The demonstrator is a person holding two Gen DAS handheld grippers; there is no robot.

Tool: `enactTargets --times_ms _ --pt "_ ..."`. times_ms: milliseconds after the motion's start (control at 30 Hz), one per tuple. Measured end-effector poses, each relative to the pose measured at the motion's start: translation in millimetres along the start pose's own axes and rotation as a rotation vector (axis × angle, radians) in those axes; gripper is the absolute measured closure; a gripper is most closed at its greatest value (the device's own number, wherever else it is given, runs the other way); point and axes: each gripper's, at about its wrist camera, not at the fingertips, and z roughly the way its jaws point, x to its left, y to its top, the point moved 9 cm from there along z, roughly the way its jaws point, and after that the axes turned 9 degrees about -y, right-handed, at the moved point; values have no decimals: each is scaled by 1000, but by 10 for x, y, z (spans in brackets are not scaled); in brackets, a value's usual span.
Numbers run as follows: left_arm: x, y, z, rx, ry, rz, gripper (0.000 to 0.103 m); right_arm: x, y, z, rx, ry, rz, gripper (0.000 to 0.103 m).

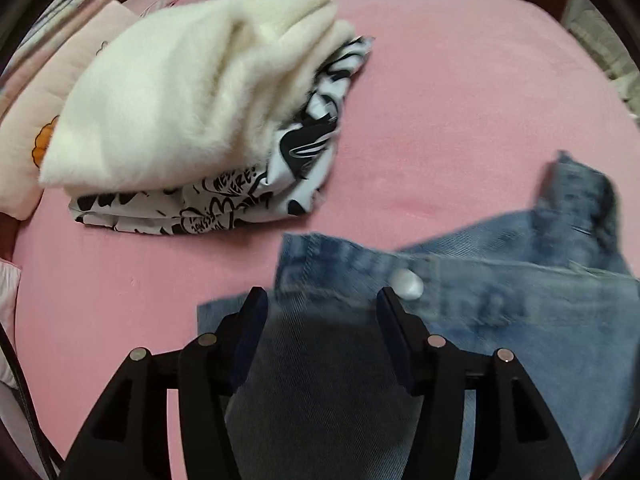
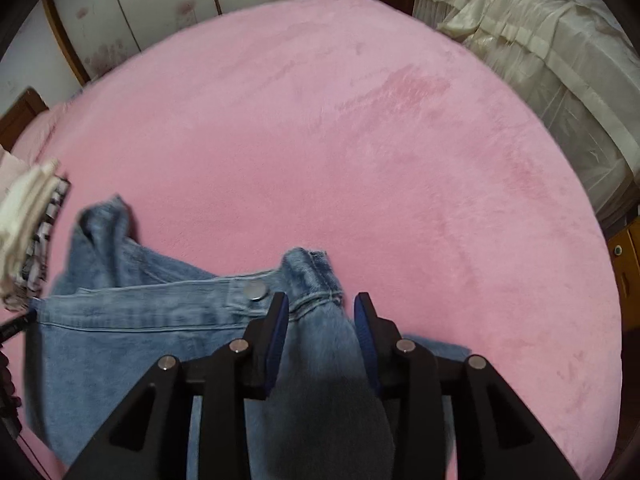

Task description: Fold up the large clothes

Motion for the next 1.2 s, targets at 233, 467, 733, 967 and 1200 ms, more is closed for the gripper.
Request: enactTargets --times_ms 233,467,733,967,1200 --pt "-382 -495 -710 -103 -83 -67 41 546 -422 -513 -5 83 -31 60" --pt "-607 -1057 -539 -112 -79 -116 38 1588 -1092 -639 -44 194 -264 60" --pt "-436 -1304 -99 -98 -32 -87 31 1504 -1370 -73 -29 135 -322 82" --pt "178 -1384 -89 -125 -9 -144 23 -20 -1325 35 -41 -139 -87 86" --pt "585 -1504 -77 -111 -10 -200 15 -350 -1419 -40 -33 -159 -29 101"
